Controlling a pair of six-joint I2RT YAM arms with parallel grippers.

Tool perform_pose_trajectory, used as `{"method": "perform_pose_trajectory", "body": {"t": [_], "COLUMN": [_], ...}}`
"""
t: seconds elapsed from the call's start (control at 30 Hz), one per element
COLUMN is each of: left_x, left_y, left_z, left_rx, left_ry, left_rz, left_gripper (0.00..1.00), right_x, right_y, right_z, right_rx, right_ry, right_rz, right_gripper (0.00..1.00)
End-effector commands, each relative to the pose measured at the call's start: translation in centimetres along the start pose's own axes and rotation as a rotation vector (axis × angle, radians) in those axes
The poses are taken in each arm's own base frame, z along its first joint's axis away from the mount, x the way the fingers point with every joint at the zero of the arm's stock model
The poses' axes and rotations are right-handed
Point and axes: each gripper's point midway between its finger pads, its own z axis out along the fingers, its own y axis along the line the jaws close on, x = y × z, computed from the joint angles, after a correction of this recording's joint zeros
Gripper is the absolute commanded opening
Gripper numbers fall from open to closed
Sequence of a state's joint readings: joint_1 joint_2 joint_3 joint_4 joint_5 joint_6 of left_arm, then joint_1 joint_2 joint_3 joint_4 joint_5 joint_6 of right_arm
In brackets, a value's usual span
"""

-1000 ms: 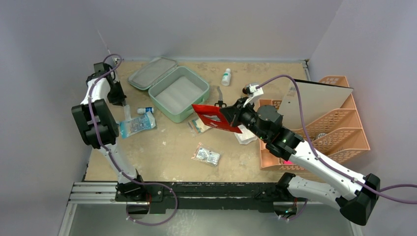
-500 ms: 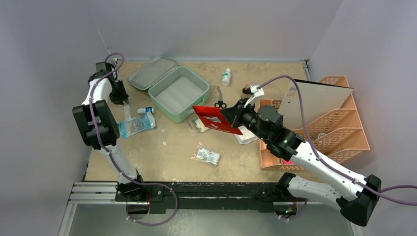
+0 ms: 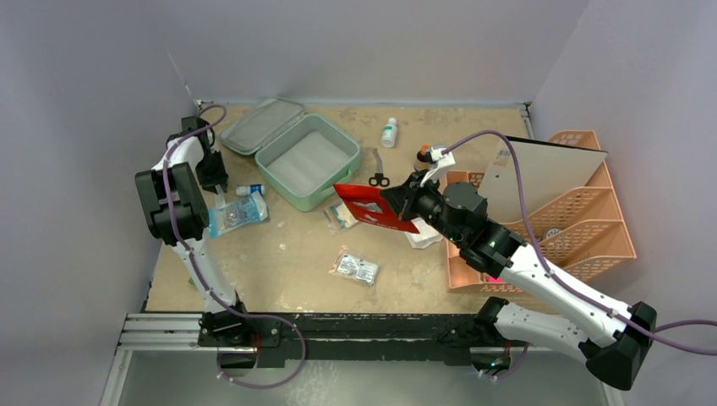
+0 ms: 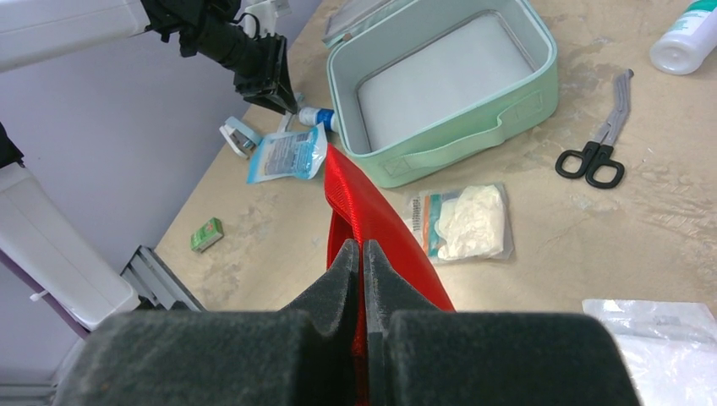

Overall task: Organize the medicine kit
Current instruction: Pick up the medical item at the center of the board.

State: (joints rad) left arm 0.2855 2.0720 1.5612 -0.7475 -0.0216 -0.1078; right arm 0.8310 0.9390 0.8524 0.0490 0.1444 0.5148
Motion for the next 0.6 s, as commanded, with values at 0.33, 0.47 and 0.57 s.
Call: {"method": "perform_pose_trajectory", "body": {"t": [0.33,0.47,0.57], "left_x": [-0.9,-1.6,-1.9], "left_y": [0.3,0.1,0.0], "left_z": [0.1,-1.0,-1.7], "left_rx": [-0.034,-0.028,-0.027], "left_ry": [-0.009,-0.04,-0.054], "left_rz": [0.04,0.036,0.026], "left_gripper": [0.03,0.0,0.0], "right_x": [-3.0,-3.0,-3.0], "right_y": [0.8,0.8,0.9], "right_z": [-0.4,-0.5,-0.4], "right_rx": [-0.01,-0.009,-0.014], "right_ry": [-0.095,-0.096,-0.097], "right_rz": [-0.016,-0.016,-0.016], "right_gripper": [0.0,0.0,0.0]}}
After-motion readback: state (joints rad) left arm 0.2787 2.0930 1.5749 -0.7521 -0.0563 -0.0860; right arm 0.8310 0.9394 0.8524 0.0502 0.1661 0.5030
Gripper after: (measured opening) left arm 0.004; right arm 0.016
